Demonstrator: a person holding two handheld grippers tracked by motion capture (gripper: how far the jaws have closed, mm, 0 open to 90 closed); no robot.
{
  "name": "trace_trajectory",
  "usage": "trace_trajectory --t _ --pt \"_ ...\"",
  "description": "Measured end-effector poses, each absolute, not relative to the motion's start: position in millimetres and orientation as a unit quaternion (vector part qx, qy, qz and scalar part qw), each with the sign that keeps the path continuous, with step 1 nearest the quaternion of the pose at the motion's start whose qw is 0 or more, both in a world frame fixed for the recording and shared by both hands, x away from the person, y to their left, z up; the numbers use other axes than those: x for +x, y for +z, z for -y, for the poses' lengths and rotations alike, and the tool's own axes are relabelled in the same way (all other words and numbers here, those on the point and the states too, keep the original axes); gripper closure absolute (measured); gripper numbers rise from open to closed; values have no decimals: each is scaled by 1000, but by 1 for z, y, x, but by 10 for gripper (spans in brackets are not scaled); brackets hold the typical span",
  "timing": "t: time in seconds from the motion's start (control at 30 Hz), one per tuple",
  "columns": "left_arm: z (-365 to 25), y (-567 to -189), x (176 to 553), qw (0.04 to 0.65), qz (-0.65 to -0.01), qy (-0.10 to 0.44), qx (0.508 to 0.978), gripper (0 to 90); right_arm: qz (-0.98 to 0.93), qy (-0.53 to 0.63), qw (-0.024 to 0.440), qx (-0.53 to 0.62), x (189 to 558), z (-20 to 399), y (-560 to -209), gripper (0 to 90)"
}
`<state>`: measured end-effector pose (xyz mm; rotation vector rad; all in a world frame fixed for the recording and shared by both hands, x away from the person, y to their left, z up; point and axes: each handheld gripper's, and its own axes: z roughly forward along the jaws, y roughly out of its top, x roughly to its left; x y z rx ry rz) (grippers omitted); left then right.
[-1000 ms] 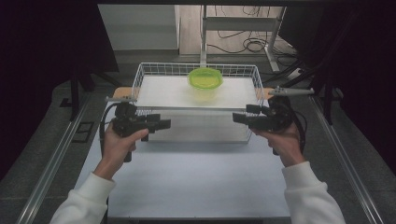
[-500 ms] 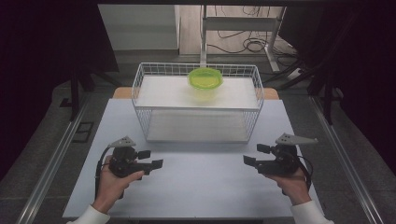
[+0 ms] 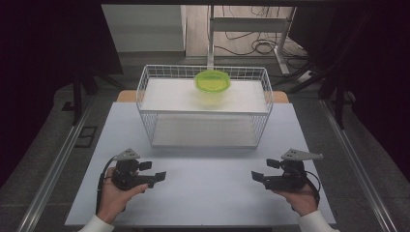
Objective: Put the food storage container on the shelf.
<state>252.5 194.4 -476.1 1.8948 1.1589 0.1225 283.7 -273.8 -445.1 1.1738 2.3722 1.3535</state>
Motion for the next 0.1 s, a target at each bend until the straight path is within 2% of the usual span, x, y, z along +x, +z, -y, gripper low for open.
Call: trace_trajectory --t 0.1 --pt "-192 -478 253 438 -465 53 768 231 -796 452 88 394 285 273 -447 134"
